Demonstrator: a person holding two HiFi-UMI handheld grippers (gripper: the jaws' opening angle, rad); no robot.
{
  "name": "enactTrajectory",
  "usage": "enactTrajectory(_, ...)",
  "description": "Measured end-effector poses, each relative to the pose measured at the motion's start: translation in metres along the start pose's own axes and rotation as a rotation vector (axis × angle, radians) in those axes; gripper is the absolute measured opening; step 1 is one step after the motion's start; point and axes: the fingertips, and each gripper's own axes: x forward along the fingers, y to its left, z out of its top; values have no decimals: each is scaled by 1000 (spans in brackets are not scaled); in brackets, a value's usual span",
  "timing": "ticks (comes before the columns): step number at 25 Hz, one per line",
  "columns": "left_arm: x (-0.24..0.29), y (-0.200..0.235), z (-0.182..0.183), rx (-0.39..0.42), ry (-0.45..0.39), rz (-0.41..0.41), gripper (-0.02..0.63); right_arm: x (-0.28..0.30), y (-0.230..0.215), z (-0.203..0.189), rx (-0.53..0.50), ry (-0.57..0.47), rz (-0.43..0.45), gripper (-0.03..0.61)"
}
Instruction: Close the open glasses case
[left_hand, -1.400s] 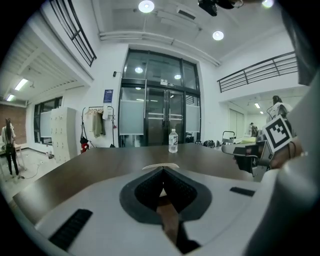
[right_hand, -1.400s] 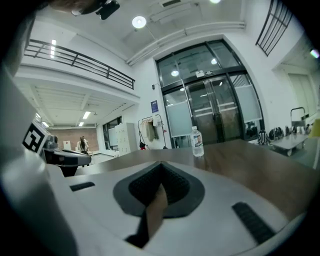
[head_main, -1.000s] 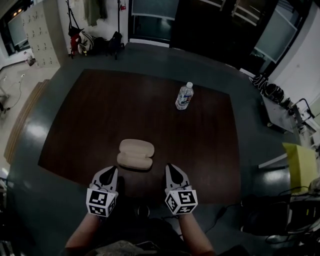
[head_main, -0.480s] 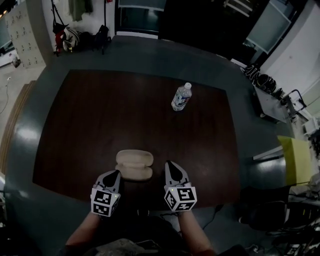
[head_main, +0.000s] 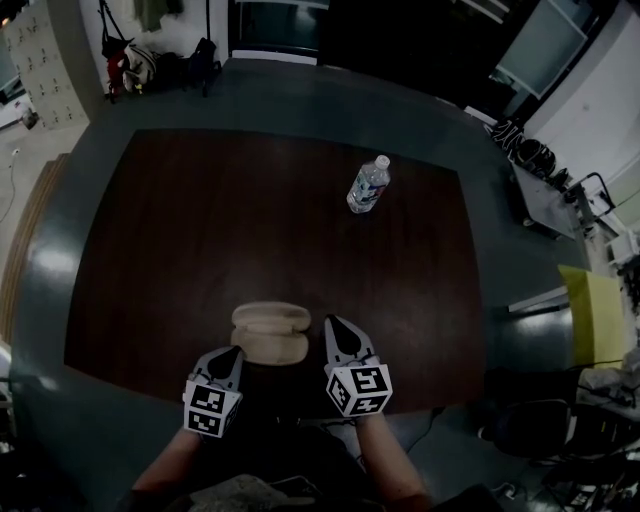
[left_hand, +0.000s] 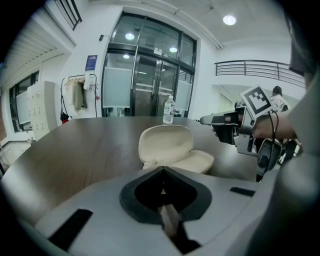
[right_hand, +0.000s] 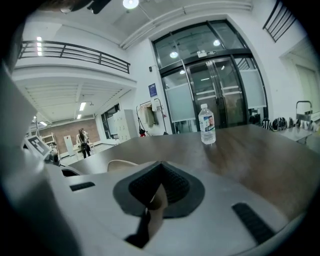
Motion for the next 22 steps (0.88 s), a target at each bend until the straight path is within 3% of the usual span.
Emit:
enactTrajectory(8,-7,-3,-9,-8,6,-1,9,22,9,14,-35,35,59,-11)
enactTrajectory(14,-7,-3,-11,-6,-2,-11,9,47,28,0,-64,169,163,-11)
enactTrajectory(22,-15,-10,3,-1,-41,1,9,24,34,-5,-56,161,193,-11)
